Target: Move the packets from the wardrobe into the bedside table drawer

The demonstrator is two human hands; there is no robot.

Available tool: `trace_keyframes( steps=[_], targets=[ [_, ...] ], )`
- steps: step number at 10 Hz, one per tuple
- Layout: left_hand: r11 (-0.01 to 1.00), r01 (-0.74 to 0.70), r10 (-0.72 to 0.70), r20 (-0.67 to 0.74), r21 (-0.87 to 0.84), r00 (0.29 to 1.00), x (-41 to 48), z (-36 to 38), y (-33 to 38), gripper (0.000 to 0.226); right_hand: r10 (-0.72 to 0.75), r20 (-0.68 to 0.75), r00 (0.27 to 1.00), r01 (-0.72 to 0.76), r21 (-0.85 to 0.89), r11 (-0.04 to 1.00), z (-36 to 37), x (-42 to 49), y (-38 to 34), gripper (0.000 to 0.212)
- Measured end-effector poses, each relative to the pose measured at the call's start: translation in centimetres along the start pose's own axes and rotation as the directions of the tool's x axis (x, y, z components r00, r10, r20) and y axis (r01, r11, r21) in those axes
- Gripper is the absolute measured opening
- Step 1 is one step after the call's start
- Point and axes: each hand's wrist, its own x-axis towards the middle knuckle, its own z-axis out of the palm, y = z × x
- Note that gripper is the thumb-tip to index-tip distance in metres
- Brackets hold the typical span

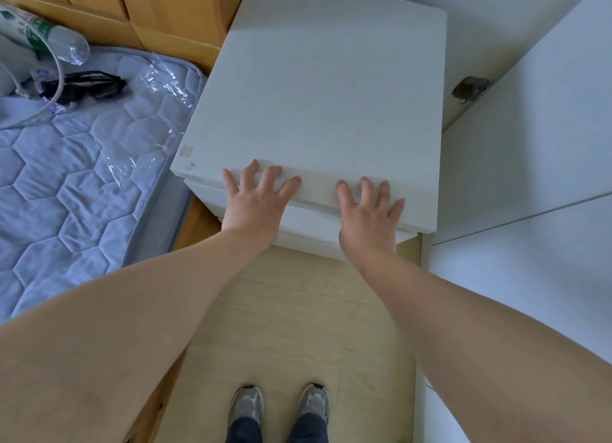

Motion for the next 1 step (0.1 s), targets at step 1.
trace_keyframes(
  steps=[1],
  targets=[
    [0.998,-0.017,0.023,0.115,-0.056,0.993,-0.7,-1.38,-0.51,0.089,-0.01,0.122,0.992,-0.005,0.12,0.993,-1.1,-0.5,0.54,0.081]
  ],
)
